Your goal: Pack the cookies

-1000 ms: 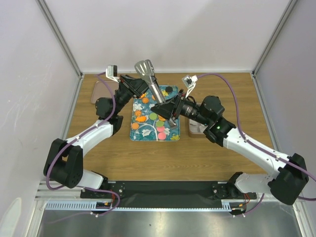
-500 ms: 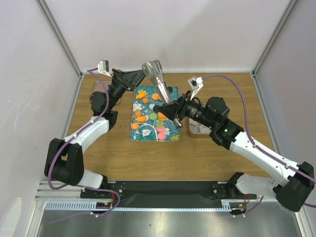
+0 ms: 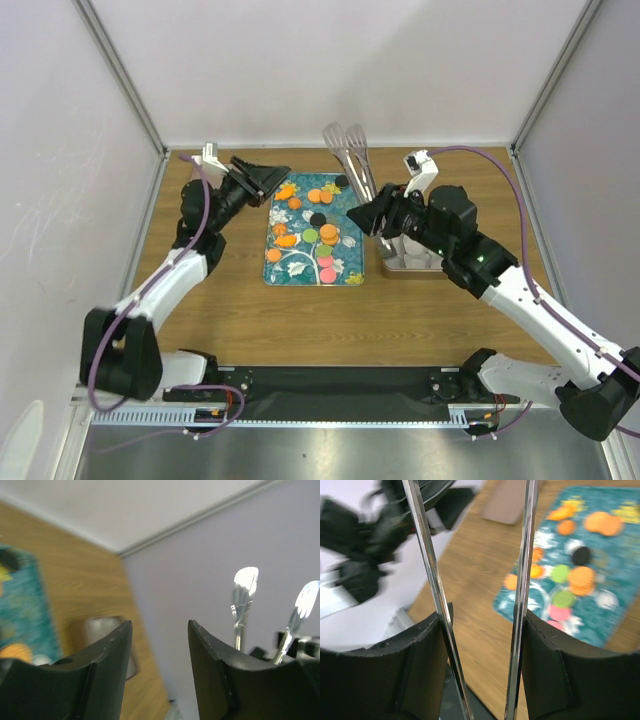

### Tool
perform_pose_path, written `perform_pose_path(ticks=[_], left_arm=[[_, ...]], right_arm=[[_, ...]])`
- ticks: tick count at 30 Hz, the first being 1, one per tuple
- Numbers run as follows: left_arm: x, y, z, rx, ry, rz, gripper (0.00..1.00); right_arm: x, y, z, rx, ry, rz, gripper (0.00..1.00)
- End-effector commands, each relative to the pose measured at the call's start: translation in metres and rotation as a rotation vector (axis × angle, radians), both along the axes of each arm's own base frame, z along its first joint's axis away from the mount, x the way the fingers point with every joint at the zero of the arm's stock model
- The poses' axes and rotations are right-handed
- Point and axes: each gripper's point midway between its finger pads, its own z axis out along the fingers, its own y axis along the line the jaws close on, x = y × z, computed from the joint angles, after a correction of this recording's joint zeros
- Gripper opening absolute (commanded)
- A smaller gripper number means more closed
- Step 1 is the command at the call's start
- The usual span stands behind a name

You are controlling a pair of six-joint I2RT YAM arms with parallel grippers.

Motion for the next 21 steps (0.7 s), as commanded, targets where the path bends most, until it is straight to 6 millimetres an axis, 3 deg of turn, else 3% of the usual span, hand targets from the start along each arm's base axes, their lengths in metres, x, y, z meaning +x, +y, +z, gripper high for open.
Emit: perform_pose_path(ticks=[1, 2, 4, 5, 6, 11, 12, 17, 21], left_arm=[[-0.024, 0.012, -0.005, 0.325, 0.040, 0.100, 0.54], [-0.033, 0.019, -0.023, 0.440, 0.084, 0.114, 0.54], [-0.048, 0.035, -0.013, 0.521, 0.078, 0.178, 0.54], [-0.058, 0.044, -0.026, 0.602, 0.113, 0.180, 0.54], [-0.066, 0.052, -0.016, 0.630, 0.088, 0.202, 0.54], [-0.100, 0.083, -0.040, 0.855, 0.108, 0.238, 0.54], [-0.106, 0.087, -0.053, 0.881, 0.127, 0.235, 0.54], [-0.135, 0.096, -0.078, 0.941, 0.120, 0.216, 0.54], [-0.149, 0.094, -0.100, 0.947, 0.114, 0.172, 0.55]], right_arm=[[0.012, -0.032, -0.013, -0.162, 0.029, -0.118, 0.57], [0.015, -0.035, -0.016, -0.185, 0.036, -0.132, 0.57], [0.022, -0.041, -0.035, -0.258, 0.073, -0.142, 0.57], [0.024, -0.041, -0.040, -0.278, 0.084, -0.142, 0.57], [0.025, -0.042, -0.050, -0.316, 0.099, -0.135, 0.57], [0.039, -0.036, -0.103, -0.451, 0.204, -0.112, 0.54], [0.040, -0.035, -0.111, -0.473, 0.218, -0.104, 0.53], [0.052, -0.028, -0.161, -0.625, 0.285, -0.090, 0.49], [0.055, -0.020, -0.183, -0.728, 0.304, -0.086, 0.49]])
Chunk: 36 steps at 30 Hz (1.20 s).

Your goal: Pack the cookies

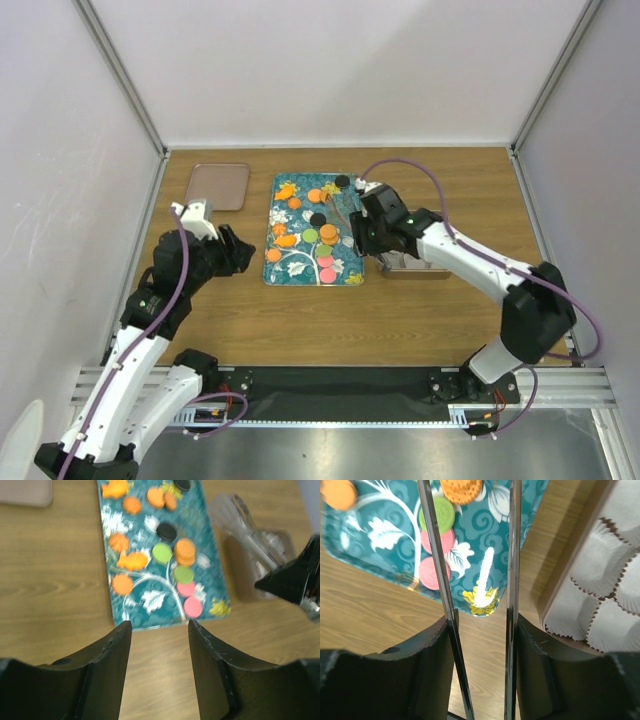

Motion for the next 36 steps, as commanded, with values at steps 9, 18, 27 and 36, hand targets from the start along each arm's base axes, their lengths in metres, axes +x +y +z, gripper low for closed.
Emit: perform_pose_path(ticks=[9, 18, 27, 36], left_arm=[[-0.021, -0.003, -0.015, 0.038, -0.043, -0.084, 0.60], [-0.022, -0.007, -0.016, 0.036, -0.048, -0.107, 0.62], [-0.025, -0.008, -0.013, 0.028, -0.067, -0.117, 0.63], [-0.025, -0.010, -0.013, 0.027, -0.067, -0.125, 0.63]], right_arm=[[0.007, 0.024, -0.022, -0.131, 0.017, 0.071, 0.47], [0.003, 0.031, -0.039, -0.180, 0.055, 0.090, 0.47], [0.002, 0.032, -0.055, -0.211, 0.078, 0.081, 0.47], [0.003, 0.031, -0.049, -0.228, 0.058, 0.072, 0.47]])
